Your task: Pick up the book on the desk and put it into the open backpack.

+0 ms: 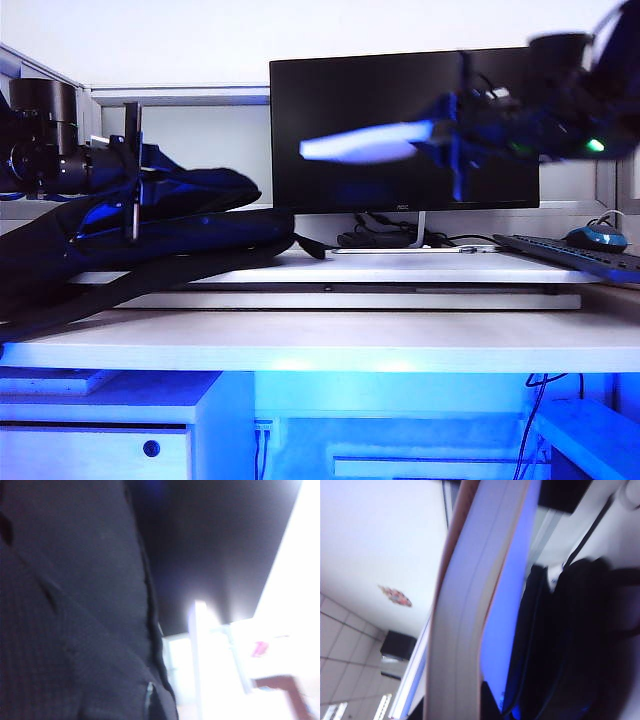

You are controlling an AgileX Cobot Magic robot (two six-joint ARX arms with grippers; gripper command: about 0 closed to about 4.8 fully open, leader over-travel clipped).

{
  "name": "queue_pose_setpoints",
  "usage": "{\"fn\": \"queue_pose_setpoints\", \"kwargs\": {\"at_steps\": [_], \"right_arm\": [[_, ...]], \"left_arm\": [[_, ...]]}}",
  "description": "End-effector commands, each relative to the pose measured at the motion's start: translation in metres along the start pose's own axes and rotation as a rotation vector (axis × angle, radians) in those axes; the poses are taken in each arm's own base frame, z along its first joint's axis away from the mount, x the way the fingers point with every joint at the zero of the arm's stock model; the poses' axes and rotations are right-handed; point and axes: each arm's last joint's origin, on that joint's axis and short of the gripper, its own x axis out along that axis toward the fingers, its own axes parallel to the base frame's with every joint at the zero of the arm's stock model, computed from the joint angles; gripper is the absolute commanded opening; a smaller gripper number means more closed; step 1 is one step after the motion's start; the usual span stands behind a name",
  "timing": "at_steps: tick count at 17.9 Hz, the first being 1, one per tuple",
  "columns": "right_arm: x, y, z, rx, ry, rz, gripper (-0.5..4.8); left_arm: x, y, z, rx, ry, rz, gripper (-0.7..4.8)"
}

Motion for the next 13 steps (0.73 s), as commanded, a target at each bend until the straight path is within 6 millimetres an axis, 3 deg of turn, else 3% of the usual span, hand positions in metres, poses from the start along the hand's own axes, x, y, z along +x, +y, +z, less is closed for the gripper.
{"fn": "queue_pose_setpoints", "kwargs": {"at_steps": [1,5,10,13], "right_arm": [[0.024,0.016,-0.014,-0.079,0.037,-0.055,-0.06],[0.035,0.013,-0.027,-0.086,0.001,-0.100,-0.05],[0.048,0.010,-0.053,-0.057,0.026,-0.139,-0.05],[0.051,0.009,-0.060,-0.055,0.031,-0.158,-0.05]], "left_arm": [[0.006,-0.033,-0.011,0.052,0.126,-0.222,-0.06],[0.011,-0.051,-0.028,-0.013,0.175,-0.360,-0.06],[0.040,-0.065,-0.082,-0.062,0.301,-0.406,-0.06],[0.045,-0.068,-0.096,-0.116,0.342,-0.412,-0.06]]}}
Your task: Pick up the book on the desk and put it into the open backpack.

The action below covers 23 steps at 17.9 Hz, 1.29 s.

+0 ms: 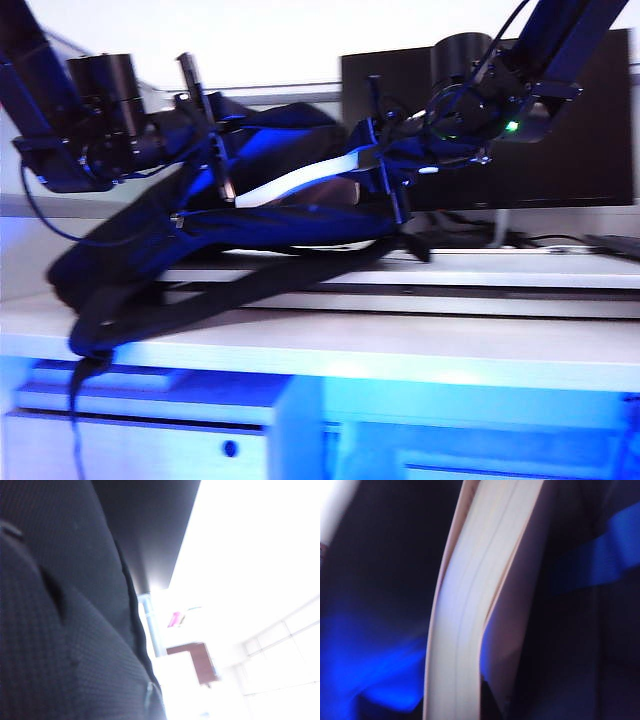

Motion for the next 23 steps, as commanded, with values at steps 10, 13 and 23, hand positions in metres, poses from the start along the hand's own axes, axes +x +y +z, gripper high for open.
{"fn": "queue_pose_setpoints", "kwargs": {"at_steps": [10,13,23], "right_arm": [[-0.003,0.002,0.007,-0.190,-0.058,-0.090,4.32],[-0.013,-0.015,0.017,-0.281,-0.056,-0.278,4.31],[-0.051,0.012,0.066,-0.560,-0.159,-0.325,4.31]], "left_arm": [[0.014,-0.015,-0.016,0.134,0.184,-0.039,4.79],[0.014,-0.012,-0.018,0.188,0.287,-0.003,4.79],[0.017,-0.022,-0.027,0.746,0.440,-0.144,4.43]]}}
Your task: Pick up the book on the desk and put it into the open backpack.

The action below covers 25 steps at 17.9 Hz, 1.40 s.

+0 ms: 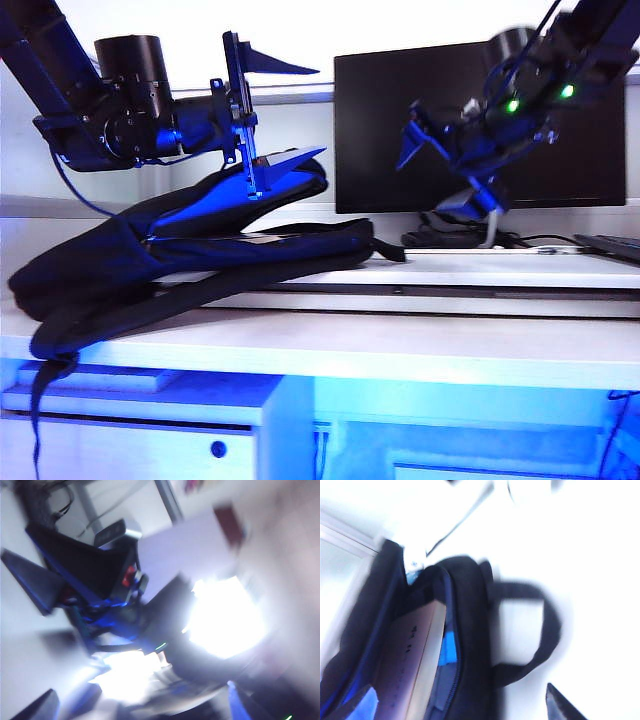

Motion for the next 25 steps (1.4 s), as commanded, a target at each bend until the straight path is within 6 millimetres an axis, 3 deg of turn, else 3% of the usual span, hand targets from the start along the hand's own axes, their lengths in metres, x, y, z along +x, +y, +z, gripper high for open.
{"fn": "queue_pose_setpoints", "kwargs": {"at_steps": [1,2,4,6,8,13,17,20,23,25], "right_arm": [[-0.017,0.014,0.018,-0.233,-0.068,-0.029,4.31],[-0.021,0.017,0.020,-0.300,-0.080,-0.062,4.31],[-0.049,0.037,0.035,-0.521,-0.138,-0.202,4.18],[-0.074,0.057,0.049,-0.611,-0.203,-0.240,4.13],[-0.112,0.087,0.065,-0.677,-0.298,-0.233,3.58],[-0.191,0.125,0.080,-0.719,-0.371,-0.260,3.58],[-0.265,0.137,0.074,-0.811,-0.313,-0.356,3.58],[-0.307,0.140,0.061,-0.821,-0.368,-0.349,3.58],[-0.332,0.131,0.039,-0.826,-0.385,-0.347,3.58],[-0.344,0.121,0.022,-0.827,-0.381,-0.348,3.58]], "left_arm": [[-0.003,-0.016,0.008,0.511,-0.094,-0.030,4.43],[-0.005,-0.018,0.011,0.567,-0.125,-0.012,4.43],[-0.009,-0.030,0.022,0.715,-0.223,0.112,4.34],[-0.015,-0.047,0.032,0.793,-0.257,0.253,4.31],[-0.026,-0.083,0.043,0.863,-0.302,0.343,4.30],[-0.054,-0.162,0.056,0.971,-0.420,0.466,4.24],[-0.097,-0.233,0.032,0.990,-0.330,0.893,3.89],[-0.114,-0.278,0.005,1.030,-0.385,0.912,3.61],[-0.125,-0.300,-0.023,1.039,-0.405,0.930,3.61],[-0.131,-0.304,-0.047,1.034,-0.412,0.953,3.60]]}}
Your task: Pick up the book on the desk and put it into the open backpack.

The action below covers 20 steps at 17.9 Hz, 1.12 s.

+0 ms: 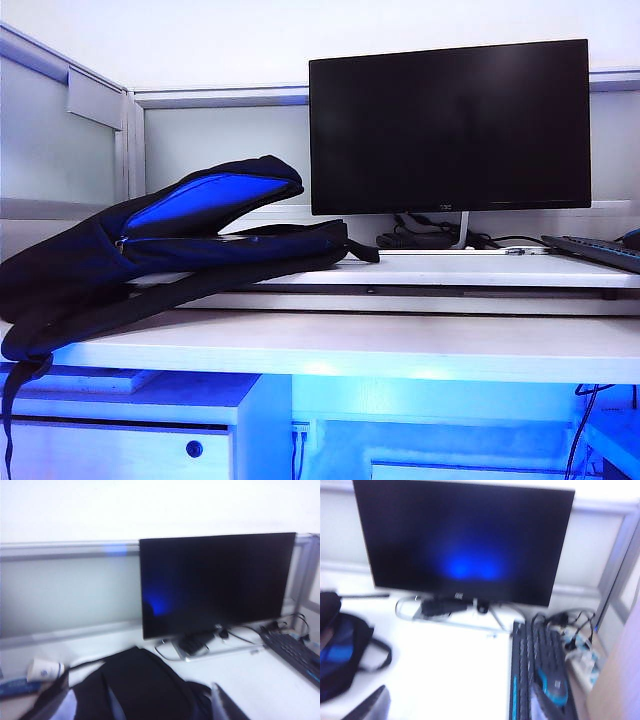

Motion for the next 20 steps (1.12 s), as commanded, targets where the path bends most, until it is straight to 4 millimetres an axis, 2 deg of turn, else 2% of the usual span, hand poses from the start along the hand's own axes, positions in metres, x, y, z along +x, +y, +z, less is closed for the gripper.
{"fn": "queue_pose_setpoints", "kwargs": {"at_steps": [1,2,3,5,9,11,12,14,15,16,19,20], "right_arm": [[-0.021,-0.001,-0.022,-0.004,-0.006,0.000,3.57],[-0.028,-0.002,-0.033,-0.004,-0.003,-0.001,3.57],[-0.032,-0.002,-0.037,-0.004,-0.002,0.000,3.57],[-0.041,-0.002,-0.059,-0.003,0.014,0.001,3.57],[-0.050,0.000,-0.113,0.061,0.081,0.001,3.47],[-0.051,0.001,-0.134,0.077,0.114,0.001,2.54],[-0.051,0.001,-0.144,0.094,0.132,-0.001,1.75],[-0.051,0.002,-0.165,0.130,0.165,-0.004,0.36],[-0.051,0.002,-0.173,0.138,0.178,-0.006,-0.08],[-0.051,0.003,-0.179,0.138,0.186,-0.006,-0.06],[-0.050,0.004,-0.207,0.164,0.190,-0.003,-0.06],[-0.050,0.005,-0.220,0.185,0.179,-0.005,-0.06]], "left_arm": [[-0.033,-0.013,-0.020,-0.005,0.028,0.031,3.28],[-0.048,-0.019,-0.030,-0.009,0.036,0.031,2.93],[-0.054,-0.021,-0.035,-0.009,0.038,0.031,2.93],[-0.082,-0.031,-0.058,-0.015,0.056,0.086,2.93],[-0.130,-0.046,-0.102,-0.009,0.047,0.210,2.90],[-0.148,-0.050,-0.118,-0.006,0.040,0.300,2.62],[-0.156,-0.052,-0.127,-0.005,0.040,0.334,2.31],[-0.174,-0.059,-0.151,-0.015,0.079,0.358,1.25],[-0.181,-0.061,-0.162,-0.022,0.104,0.360,1.04],[-0.185,-0.062,-0.170,-0.031,0.117,0.364,0.98],[-0.180,-0.060,-0.182,-0.063,0.168,0.380,0.12],[-0.179,-0.058,-0.186,-0.072,0.172,0.412,0.10]]}}
